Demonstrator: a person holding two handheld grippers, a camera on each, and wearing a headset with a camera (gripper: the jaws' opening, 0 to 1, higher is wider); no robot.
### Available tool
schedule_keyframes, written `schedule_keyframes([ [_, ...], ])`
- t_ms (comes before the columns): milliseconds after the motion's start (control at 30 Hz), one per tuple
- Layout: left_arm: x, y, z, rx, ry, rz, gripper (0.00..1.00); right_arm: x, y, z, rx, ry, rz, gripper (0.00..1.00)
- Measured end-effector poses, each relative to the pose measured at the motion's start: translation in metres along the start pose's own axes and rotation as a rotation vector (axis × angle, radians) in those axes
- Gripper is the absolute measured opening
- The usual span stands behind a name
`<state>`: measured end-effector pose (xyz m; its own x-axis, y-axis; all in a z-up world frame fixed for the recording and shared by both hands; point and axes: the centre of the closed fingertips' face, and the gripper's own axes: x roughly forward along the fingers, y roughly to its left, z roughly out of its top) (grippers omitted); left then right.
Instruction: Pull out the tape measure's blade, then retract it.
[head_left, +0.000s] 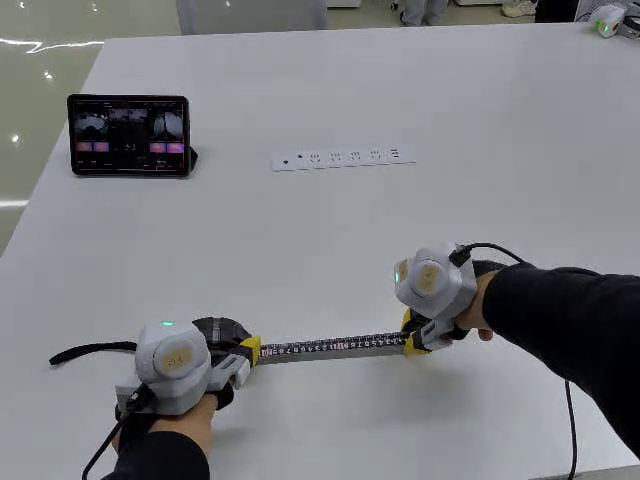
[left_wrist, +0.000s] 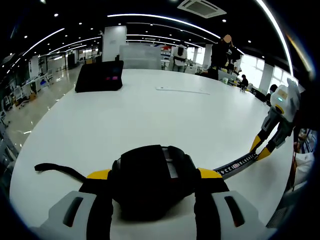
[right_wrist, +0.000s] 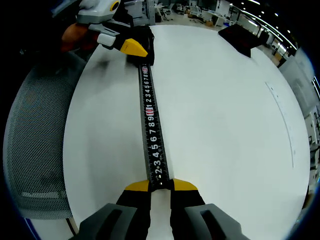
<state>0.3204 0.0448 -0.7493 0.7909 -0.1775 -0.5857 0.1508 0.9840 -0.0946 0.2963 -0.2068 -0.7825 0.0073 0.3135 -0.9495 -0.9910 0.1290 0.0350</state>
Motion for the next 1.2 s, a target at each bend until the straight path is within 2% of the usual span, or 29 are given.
schedule_keyframes([
  [367, 0.0007, -0.0004, -0.0008, 0.003, 0.007, 0.000, 0.63, 0.0000, -0.0003, 0.0019, -0.005, 0.005, 0.002, 0.10],
  [600, 0.0013, -0.0004, -0.0017, 0.007, 0.012, 0.000, 0.63, 0.0007, -0.0007, 0.0042, 0.008, 0.038, -0.005, 0.11],
  [900, 0.0028, -0.0006, -0.0031, 0.020, 0.011, 0.005, 0.63, 0.0004, 0.0001, 0.0059, 0.018, 0.021, -0.012, 0.10],
  [1000, 0.0025, -0.0006, -0.0034, 0.028, 0.015, 0.005, 0.63, 0.0007, 0.0000, 0.0073, 0.031, 0.028, -0.016, 0.10],
  [1100, 0.0027, -0.0005, -0.0035, 0.027, 0.020, 0.002, 0.64, 0.0012, -0.0008, 0.0089, 0.090, 0.037, -0.025, 0.11],
  [1200, 0.0033, 0.0000, -0.0037, 0.027, 0.021, 0.000, 0.64, 0.0017, 0.0004, 0.0092, 0.046, 0.043, -0.022, 0.10],
])
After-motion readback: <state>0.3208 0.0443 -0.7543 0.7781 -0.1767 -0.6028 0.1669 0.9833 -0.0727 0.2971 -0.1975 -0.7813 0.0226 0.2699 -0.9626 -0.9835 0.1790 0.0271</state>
